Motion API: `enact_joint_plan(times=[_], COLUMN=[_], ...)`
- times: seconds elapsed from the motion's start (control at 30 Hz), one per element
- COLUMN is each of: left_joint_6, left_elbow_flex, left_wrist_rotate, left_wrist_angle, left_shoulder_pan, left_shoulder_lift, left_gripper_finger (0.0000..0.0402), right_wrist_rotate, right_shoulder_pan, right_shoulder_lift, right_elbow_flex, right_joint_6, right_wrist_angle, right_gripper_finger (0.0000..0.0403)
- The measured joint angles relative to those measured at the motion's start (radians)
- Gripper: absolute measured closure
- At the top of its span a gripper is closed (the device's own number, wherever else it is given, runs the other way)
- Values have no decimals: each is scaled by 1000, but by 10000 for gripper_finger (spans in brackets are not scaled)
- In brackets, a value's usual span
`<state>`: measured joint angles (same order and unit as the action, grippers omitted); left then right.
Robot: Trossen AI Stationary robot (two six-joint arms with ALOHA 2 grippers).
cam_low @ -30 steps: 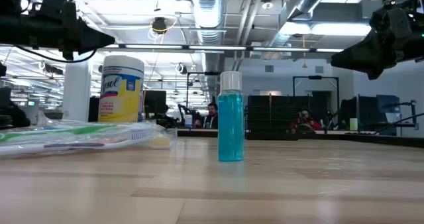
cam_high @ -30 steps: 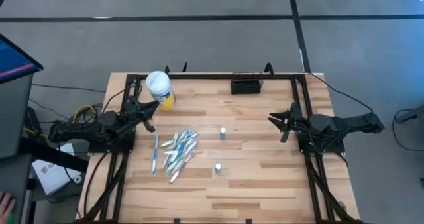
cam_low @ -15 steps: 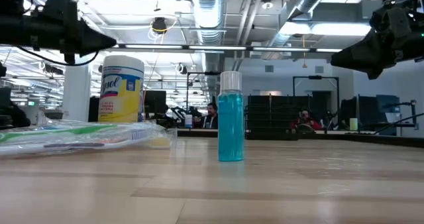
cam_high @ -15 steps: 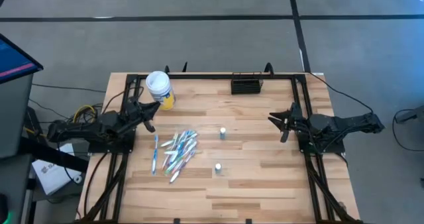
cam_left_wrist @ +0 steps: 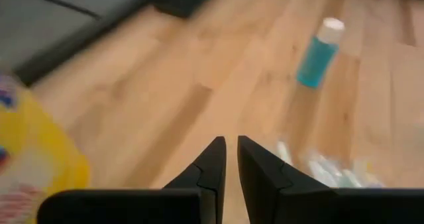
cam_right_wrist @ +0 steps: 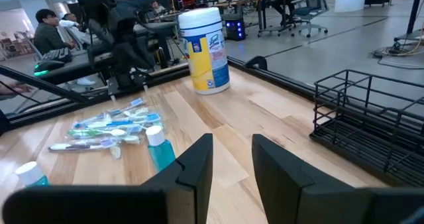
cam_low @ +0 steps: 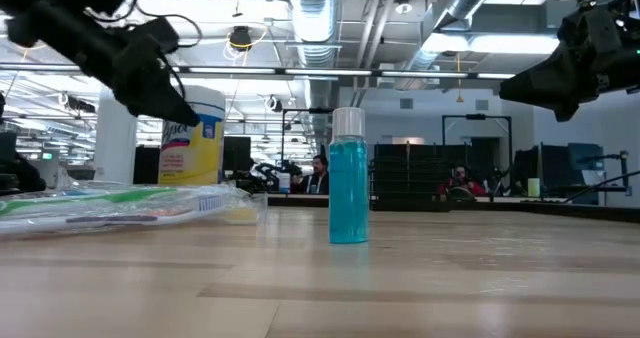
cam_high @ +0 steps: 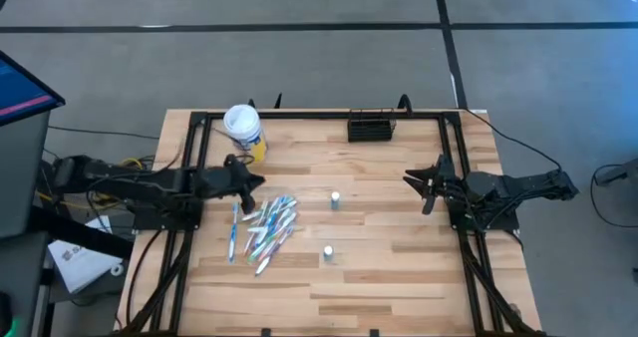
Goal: Pick & Place toothbrushing station
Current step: Put the orange toothbrush into the black mesh organizer
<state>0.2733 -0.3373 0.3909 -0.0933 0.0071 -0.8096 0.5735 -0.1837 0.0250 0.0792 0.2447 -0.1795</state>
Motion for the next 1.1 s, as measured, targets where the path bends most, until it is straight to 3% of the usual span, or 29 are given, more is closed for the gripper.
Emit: enact_joint_plan(times=[0.13, 0.37, 0.57, 0.8, 1.1], left_joint_6=[1, 85, 204, 264, 333], left_elbow_flex=[-44, -49, -49, -49, -49], left_wrist_rotate=[-107, -222, -231, -205, -177], left_wrist_angle=[1, -98, -210, -217, -218], left_shoulder_pan=[0, -12, -63, -85, -85], left_shoulder_lift=[-75, -81, -83, -83, -219], left_gripper_finger=[366, 366, 359, 307, 263], right_wrist_rotate=[0, 0, 0, 0, 0], right_shoulder_pan=[0, 0, 0, 0, 0], right_shoulder_lift=[0, 0, 0, 0, 0], right_elbow_flex=[0, 0, 0, 0, 0], right_joint_6=[0, 3, 3, 2, 2], right_wrist_angle=[0, 0, 0, 0, 0], right_gripper_finger=[305, 305, 305, 305, 305])
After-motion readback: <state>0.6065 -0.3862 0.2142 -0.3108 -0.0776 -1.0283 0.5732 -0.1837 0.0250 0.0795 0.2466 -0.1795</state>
